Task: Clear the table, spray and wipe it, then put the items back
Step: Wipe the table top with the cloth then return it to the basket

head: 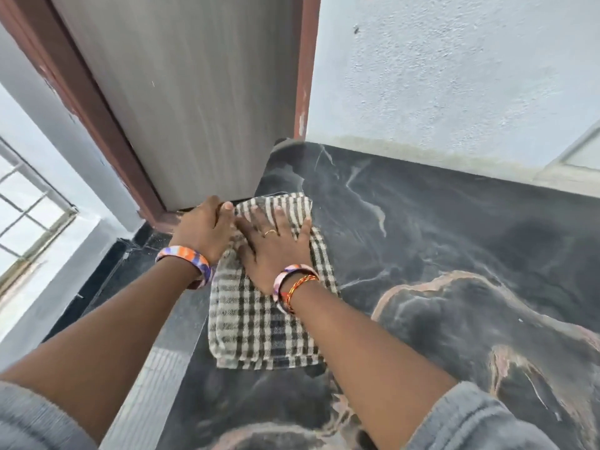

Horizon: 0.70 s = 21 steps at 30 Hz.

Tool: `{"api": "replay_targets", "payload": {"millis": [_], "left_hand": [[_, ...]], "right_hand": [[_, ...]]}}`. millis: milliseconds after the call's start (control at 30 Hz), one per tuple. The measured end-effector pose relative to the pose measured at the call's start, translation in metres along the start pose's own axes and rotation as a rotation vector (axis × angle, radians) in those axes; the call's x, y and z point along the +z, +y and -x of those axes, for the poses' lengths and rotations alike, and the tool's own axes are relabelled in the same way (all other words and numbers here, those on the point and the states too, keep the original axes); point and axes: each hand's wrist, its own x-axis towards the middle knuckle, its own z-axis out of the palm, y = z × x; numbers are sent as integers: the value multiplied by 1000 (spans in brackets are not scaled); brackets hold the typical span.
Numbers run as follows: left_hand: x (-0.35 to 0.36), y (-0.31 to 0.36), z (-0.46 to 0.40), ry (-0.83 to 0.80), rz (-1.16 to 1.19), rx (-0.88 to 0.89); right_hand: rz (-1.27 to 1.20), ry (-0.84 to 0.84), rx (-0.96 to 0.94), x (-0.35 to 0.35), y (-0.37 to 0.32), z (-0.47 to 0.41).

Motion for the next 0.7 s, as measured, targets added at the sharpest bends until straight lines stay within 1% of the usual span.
{"api": "replay_targets", "payload": {"millis": [200, 333, 467, 600, 700], "left_hand": [[30, 10, -63, -43, -41, 140], [47, 37, -82, -71, -97, 274], [55, 66, -81, -155, -128, 353], [62, 79, -67, -217, -136, 442], [66, 79, -57, -227, -137, 476]], "right_hand": [[21, 57, 155, -21, 58, -105], [23, 72, 209, -30, 80, -141], [32, 50, 268, -40, 110, -135], [-19, 55, 489, -53, 174, -98], [-27, 63, 691, -61, 222, -52]]}}
